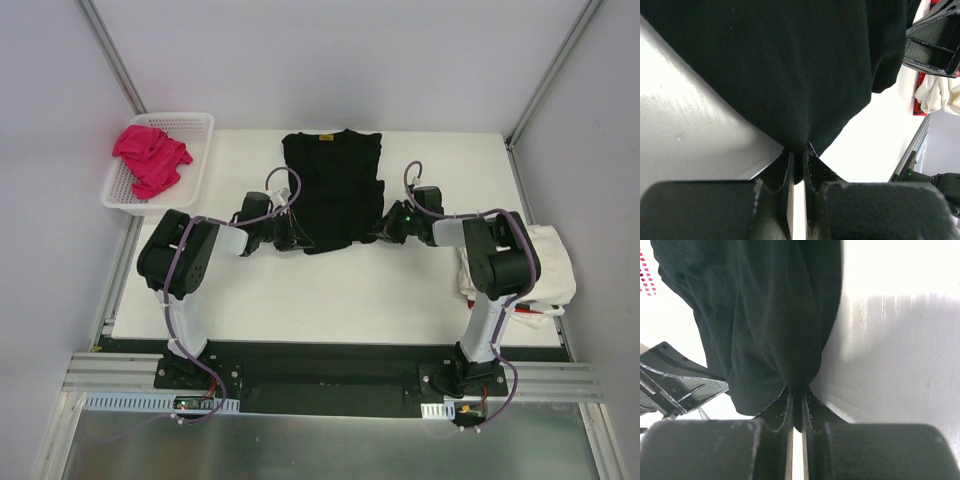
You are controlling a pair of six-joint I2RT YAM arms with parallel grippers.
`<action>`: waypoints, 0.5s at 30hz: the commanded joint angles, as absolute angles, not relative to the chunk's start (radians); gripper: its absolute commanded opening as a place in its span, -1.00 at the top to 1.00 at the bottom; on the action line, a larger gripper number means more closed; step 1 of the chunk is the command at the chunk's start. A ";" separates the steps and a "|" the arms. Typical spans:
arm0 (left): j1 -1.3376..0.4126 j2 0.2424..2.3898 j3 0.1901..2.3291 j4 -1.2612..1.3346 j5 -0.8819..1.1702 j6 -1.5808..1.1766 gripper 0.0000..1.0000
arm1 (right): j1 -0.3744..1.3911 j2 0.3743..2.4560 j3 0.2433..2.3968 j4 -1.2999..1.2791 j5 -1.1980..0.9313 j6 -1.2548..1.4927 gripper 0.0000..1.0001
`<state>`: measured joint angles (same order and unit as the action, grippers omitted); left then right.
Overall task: Fold and stack the t-shirts
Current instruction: Fold the folded rectangular tshirt in 1/3 of the way
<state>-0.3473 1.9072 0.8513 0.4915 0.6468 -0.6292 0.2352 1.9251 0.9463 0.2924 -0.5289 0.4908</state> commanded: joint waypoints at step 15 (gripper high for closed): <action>-0.388 1.512 0.534 0.253 0.572 -0.650 1.00 | 0.252 1.640 0.582 0.189 -0.538 0.450 0.99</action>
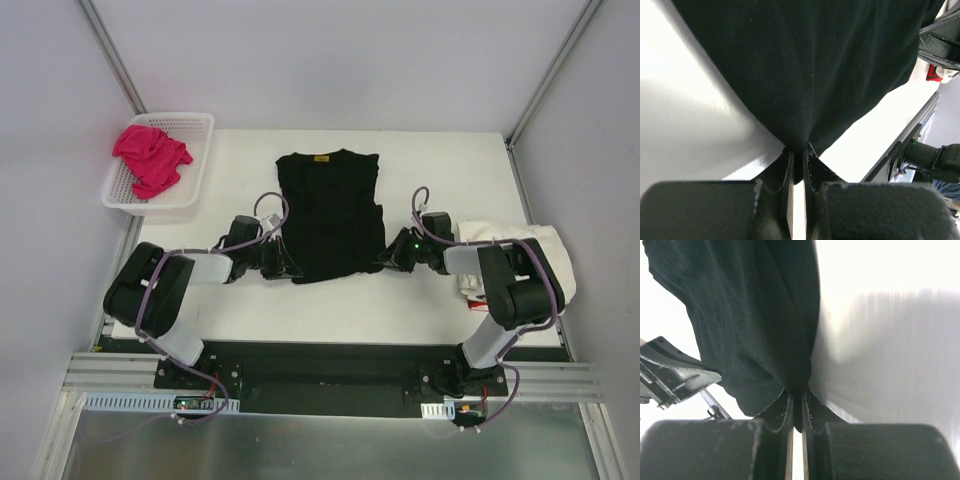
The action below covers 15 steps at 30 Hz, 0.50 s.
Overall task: Fold and stack the t-shirts
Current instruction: Fold the folded rectangular tshirt in 1/3 of the way, then grab one side of the 2/3 rectangular tshirt with both arms
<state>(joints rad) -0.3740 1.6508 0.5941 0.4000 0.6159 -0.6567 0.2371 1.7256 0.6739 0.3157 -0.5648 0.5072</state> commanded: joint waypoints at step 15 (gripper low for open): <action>-0.416 1.105 0.406 -0.046 0.500 -0.652 1.00 | 0.270 1.115 0.380 -0.242 -0.494 0.370 0.99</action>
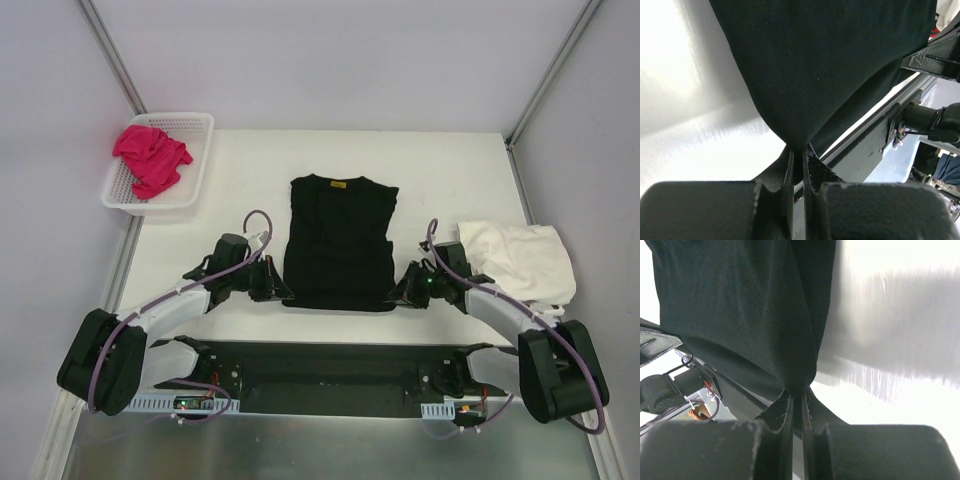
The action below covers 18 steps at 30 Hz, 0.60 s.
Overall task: Fold and stack the t-shirts
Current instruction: Grab one side of the 2/3 rectangular tshirt with both arms
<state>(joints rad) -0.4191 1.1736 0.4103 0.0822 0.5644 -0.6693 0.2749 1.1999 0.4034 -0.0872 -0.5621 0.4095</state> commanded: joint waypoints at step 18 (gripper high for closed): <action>-0.417 1.143 0.449 -0.097 0.505 -0.612 0.13 | 0.273 1.154 0.442 -0.307 -0.417 0.331 0.28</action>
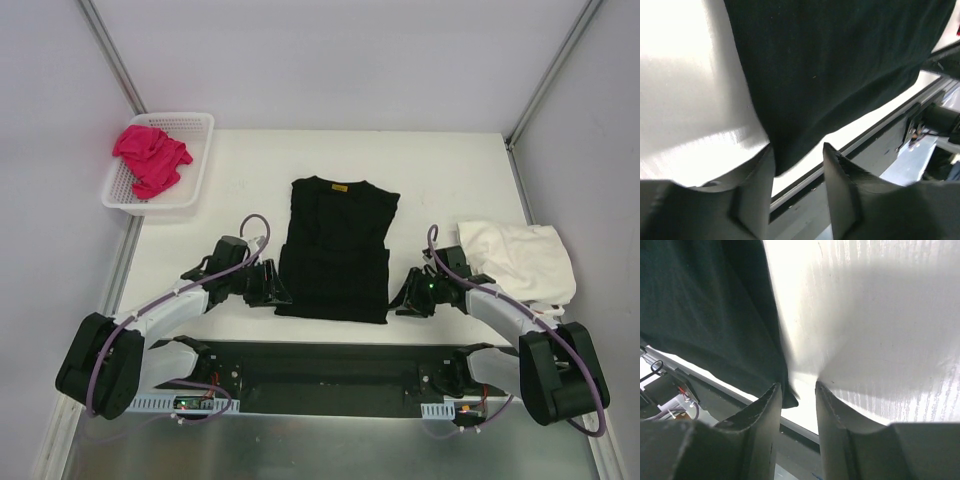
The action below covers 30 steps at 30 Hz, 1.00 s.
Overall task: Fold and stack the t-shirts
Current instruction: Grab one side of the 2/3 rectangular tshirt with both arms
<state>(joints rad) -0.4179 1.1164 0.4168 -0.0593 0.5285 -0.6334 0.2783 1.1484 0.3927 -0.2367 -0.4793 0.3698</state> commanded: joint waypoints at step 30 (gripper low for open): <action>-0.417 1.339 0.446 -0.086 0.551 -0.592 -0.54 | 0.353 1.307 0.388 -0.182 -0.445 0.370 -0.12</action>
